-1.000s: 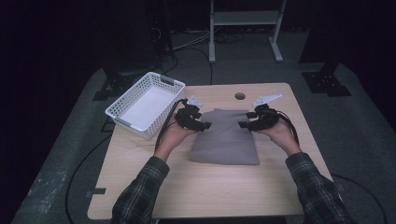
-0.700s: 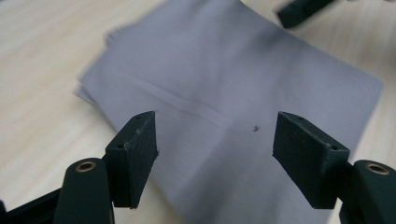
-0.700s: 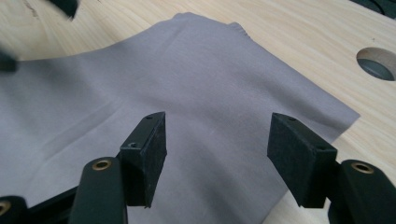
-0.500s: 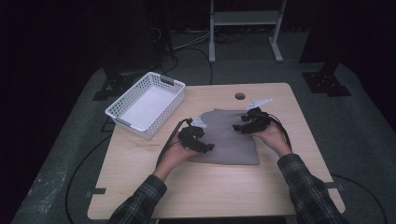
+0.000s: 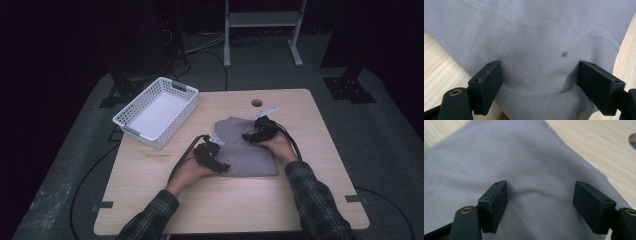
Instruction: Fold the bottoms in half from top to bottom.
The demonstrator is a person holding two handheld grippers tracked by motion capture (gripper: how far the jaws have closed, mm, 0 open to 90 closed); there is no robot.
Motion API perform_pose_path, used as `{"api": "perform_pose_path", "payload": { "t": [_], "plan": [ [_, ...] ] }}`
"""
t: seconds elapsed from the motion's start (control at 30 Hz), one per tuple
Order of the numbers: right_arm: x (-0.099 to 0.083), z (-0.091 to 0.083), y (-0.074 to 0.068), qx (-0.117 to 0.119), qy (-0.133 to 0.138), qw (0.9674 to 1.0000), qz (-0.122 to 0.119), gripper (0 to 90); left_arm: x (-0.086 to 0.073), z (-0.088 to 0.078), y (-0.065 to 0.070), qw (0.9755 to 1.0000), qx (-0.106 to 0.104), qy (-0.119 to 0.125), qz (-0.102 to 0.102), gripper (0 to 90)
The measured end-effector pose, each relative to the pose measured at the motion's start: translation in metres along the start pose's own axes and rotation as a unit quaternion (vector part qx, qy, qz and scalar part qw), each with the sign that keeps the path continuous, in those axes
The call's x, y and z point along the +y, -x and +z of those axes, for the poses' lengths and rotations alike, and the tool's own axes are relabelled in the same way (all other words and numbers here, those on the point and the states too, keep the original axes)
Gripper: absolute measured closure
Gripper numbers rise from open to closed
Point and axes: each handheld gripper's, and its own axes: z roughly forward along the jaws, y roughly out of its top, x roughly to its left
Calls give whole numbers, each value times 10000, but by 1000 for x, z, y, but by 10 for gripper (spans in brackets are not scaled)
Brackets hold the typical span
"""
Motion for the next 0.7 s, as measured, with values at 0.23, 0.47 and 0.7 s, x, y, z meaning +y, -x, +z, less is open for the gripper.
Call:
{"api": "perform_pose_path", "payload": {
  "t": [0.23, 0.47, 0.7],
  "plan": [
    [-1, 2, -1, -68, -172, 9998, -11, 266, 3, 2, 3, 10000, -2, -61, 57, 186],
    [-4, -5, 4, -89, -315, 9995, -13, 266, 9, 7, 10, 9998, -46, -115, 149, 186],
    [-12, -13, 8, -117, -357, 9993, 27, 266, 15, 12, 17, 9997, -95, -135, 205, 187]
  ]
}}
